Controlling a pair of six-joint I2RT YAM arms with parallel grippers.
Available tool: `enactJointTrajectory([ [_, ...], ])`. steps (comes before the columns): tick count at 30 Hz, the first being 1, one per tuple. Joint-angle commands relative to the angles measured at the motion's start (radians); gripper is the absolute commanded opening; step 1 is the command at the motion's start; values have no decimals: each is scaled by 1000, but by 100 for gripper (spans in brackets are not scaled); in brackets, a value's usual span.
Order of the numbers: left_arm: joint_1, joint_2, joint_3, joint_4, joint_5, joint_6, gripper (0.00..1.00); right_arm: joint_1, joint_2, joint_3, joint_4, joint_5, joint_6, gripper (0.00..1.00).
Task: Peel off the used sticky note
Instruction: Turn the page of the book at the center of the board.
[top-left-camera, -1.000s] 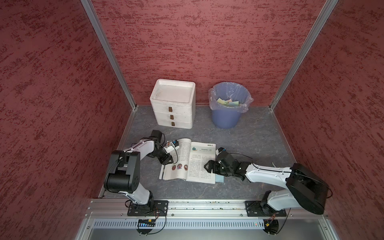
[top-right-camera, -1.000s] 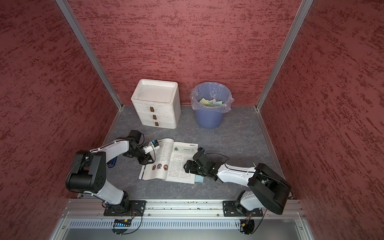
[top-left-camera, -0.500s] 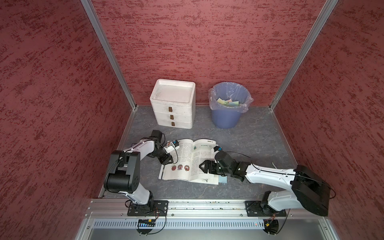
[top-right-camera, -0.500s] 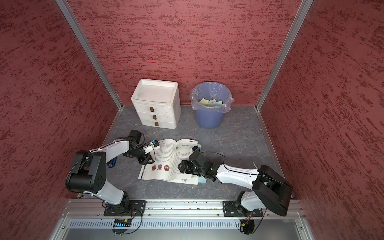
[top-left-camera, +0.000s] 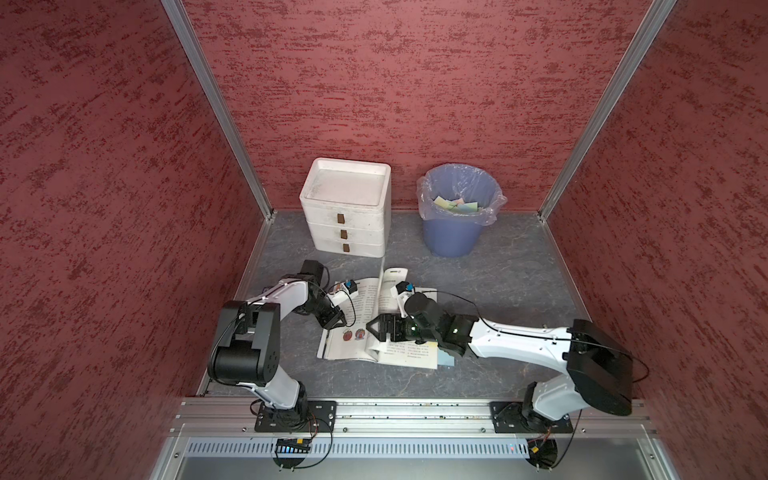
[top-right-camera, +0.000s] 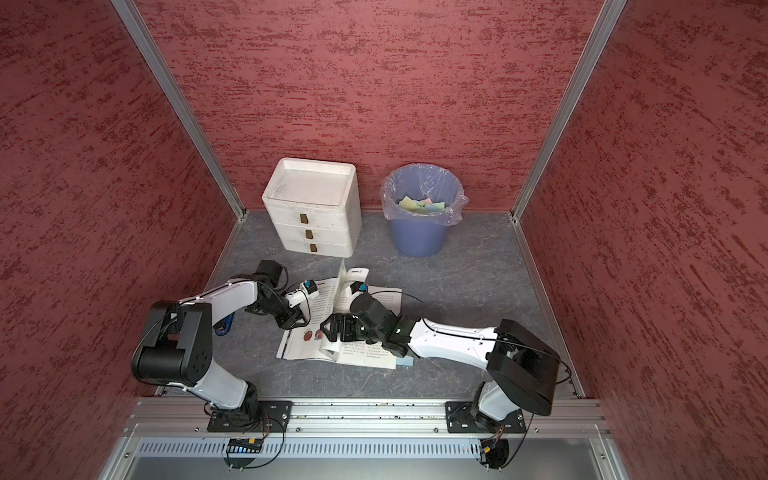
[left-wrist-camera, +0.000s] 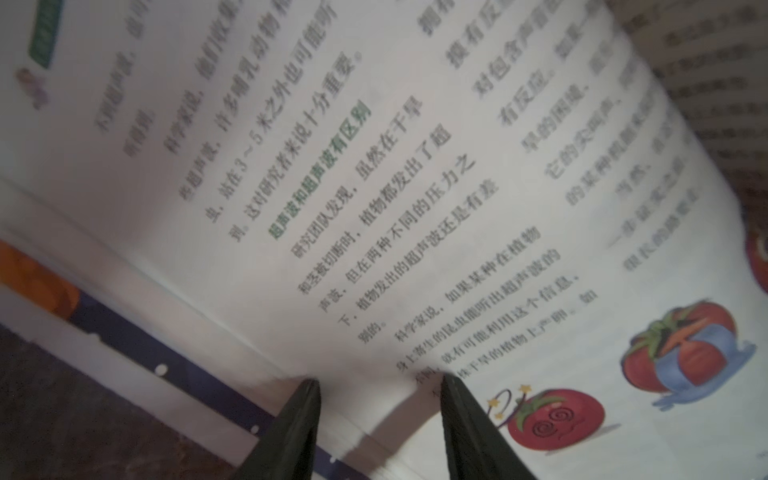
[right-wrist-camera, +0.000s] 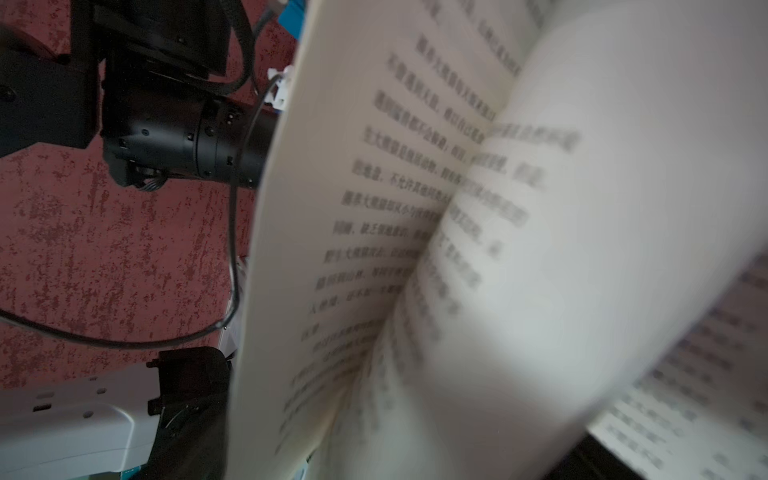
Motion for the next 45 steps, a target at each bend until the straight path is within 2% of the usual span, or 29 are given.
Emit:
enactJointTrajectory([
  [1,43,4,17,-88,54,15,50,21,71,61,11,-22,-34,96],
  [12,289,-63,203,-265,175,95,50,39,205,186,47,-66,-41,99],
  [16,316,-94,254,-314,199,102,50,46,206,212,35,-76,-55,98],
  [20,299,-136,290,-352,226,93,50,53,197,226,27,-88,-71,98],
  [27,224,-175,343,-375,215,43,51,61,167,206,84,-141,-72,99],
  [32,150,-174,381,-384,194,-1,51,61,91,136,80,-108,-77,99],
  [38,-58,-153,336,-322,122,-90,51,29,-133,-20,-117,60,-91,98],
  [42,-210,-75,341,-273,92,-168,51,-83,-332,-191,-248,128,-60,98],
  [45,-316,1,356,-224,58,-214,51,-204,-501,-361,-309,126,-37,96],
])
